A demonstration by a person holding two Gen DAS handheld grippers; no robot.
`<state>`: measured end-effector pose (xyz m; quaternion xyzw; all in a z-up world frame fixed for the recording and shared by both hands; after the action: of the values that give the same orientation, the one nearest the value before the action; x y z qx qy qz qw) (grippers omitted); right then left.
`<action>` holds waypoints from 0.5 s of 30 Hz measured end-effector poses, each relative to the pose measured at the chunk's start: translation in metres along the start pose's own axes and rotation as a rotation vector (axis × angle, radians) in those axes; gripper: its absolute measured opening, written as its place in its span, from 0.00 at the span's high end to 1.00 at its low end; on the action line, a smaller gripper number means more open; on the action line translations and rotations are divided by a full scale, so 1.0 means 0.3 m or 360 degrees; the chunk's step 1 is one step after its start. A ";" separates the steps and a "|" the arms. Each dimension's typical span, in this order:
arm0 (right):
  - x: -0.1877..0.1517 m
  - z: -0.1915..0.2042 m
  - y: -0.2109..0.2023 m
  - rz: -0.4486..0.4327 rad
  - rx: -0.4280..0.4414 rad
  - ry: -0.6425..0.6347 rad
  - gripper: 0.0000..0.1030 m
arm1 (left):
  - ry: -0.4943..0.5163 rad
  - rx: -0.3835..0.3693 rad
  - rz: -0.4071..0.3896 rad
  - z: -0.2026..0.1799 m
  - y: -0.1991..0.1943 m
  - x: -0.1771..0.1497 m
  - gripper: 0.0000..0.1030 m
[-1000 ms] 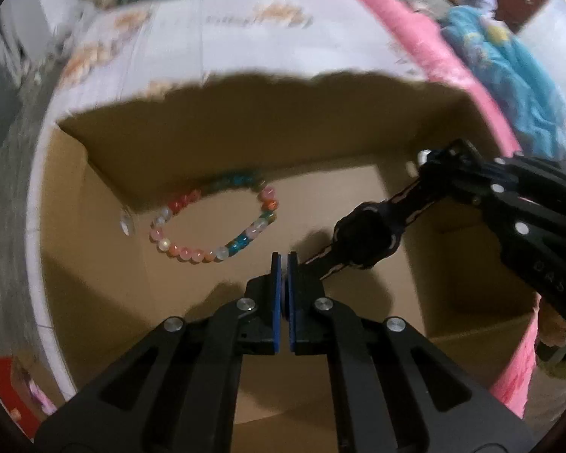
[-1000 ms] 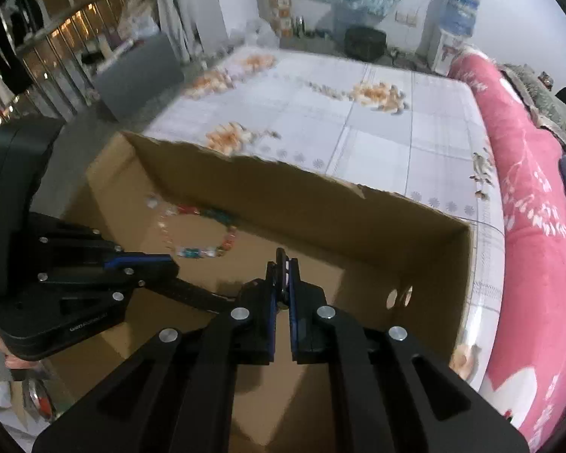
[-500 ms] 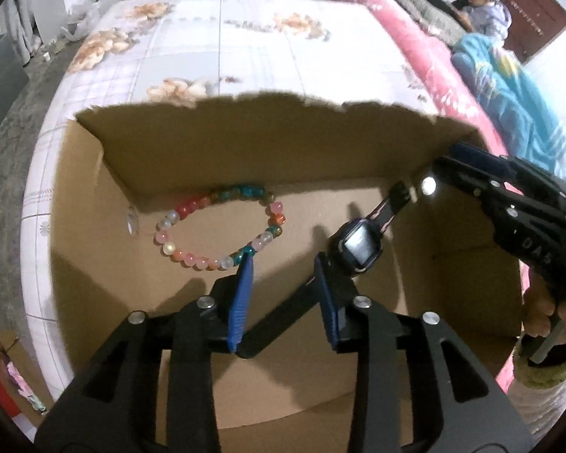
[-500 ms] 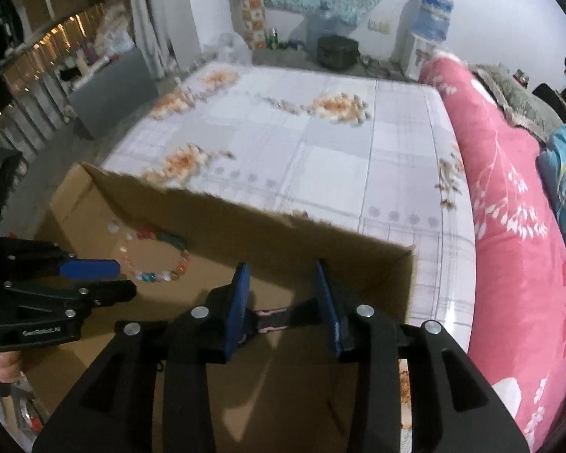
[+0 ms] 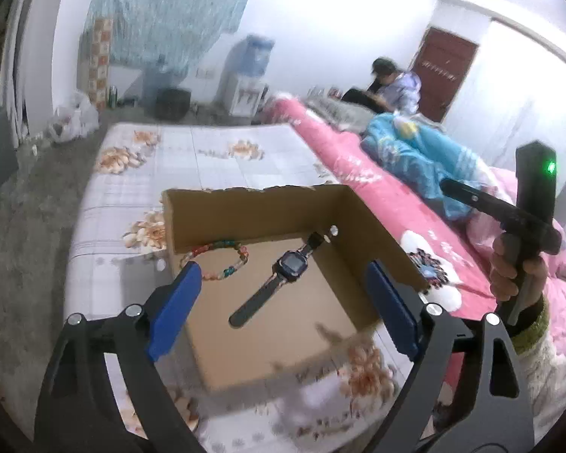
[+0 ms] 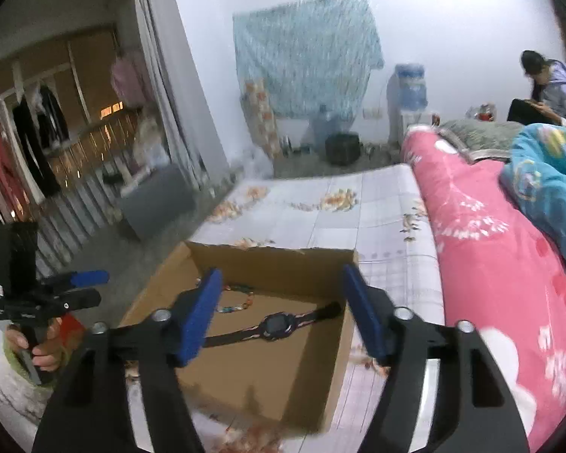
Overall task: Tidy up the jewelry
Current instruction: 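Open the left gripper to drop the smartwatch in the box, then withdraw the left gripper from the box toward the gold charms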
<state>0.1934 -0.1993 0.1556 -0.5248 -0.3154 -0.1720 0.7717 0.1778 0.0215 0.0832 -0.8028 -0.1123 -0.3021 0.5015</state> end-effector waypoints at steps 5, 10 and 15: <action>-0.222 0.011 -0.093 -0.0022 -0.0087 0.0015 0.22 | -0.0035 0.0095 0.0018 0.039 -0.051 -0.193 0.13; -0.520 0.029 0.014 0.0242 -0.0270 0.0052 0.21 | -0.0159 0.0190 0.0228 0.082 0.074 -0.415 0.13; -0.711 0.029 0.169 0.0495 -0.0473 0.0044 0.22 | -0.0219 0.0306 0.0448 0.092 0.269 -0.565 0.13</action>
<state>0.0627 -0.1855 -0.0204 -0.6727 -0.1911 -0.1027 0.7074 0.0927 0.0283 -0.0865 -0.7777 -0.0611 -0.1612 0.6045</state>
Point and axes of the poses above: each gripper's, at about its wrist camera, not at the fingertips, and y roughly the way its jaws point, z to its left, x to its top, the point moved 10 cm from there along y, roughly the way its jaws point, and after that the axes turned 13 degrees about z, right-handed, at the moved point
